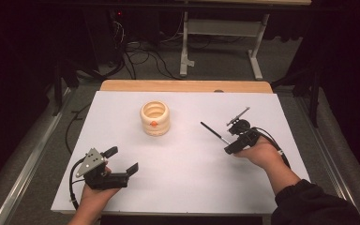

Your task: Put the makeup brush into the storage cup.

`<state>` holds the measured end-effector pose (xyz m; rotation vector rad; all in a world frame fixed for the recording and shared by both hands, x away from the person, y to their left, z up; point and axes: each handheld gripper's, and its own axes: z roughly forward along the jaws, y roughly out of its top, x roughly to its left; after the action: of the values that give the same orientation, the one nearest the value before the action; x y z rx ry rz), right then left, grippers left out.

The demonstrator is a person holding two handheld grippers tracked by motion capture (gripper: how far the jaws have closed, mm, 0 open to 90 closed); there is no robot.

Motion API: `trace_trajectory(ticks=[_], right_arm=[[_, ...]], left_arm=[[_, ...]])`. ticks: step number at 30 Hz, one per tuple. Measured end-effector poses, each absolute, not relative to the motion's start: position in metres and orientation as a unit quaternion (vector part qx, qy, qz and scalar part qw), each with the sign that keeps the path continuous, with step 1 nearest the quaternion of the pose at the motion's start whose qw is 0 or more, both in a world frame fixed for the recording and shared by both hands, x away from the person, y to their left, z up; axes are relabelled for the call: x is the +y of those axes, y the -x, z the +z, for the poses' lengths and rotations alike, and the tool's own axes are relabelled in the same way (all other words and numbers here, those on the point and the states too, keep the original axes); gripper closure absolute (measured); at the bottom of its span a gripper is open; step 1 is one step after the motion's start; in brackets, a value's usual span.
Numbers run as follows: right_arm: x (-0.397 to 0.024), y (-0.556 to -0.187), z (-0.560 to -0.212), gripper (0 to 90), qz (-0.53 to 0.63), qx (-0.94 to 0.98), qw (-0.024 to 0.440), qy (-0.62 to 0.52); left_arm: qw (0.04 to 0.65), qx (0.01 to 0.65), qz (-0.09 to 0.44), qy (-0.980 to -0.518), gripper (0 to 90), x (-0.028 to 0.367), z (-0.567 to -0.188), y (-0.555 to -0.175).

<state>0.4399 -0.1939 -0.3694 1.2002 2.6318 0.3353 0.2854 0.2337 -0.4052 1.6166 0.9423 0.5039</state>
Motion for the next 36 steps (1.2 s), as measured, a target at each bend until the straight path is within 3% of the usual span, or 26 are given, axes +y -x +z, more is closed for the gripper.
trace_trajectory(ticks=[12,24,36], right_arm=[[-0.184,-0.464,-0.37,49.7,0.126,0.901,0.107,-0.401],[-0.174,-0.483,-0.374,64.4,0.116,0.907,0.096,-0.394],[-0.162,-0.495,-0.384,73.1,0.084,0.919,0.086,-0.376]], left_arm=[[0.566,0.401,0.215,-0.688,0.8,0.235,-0.405,-0.285],[0.568,0.401,0.213,-0.686,0.8,0.235,-0.406,-0.286],[0.566,0.4,0.211,-0.689,0.8,0.234,-0.407,-0.287]])
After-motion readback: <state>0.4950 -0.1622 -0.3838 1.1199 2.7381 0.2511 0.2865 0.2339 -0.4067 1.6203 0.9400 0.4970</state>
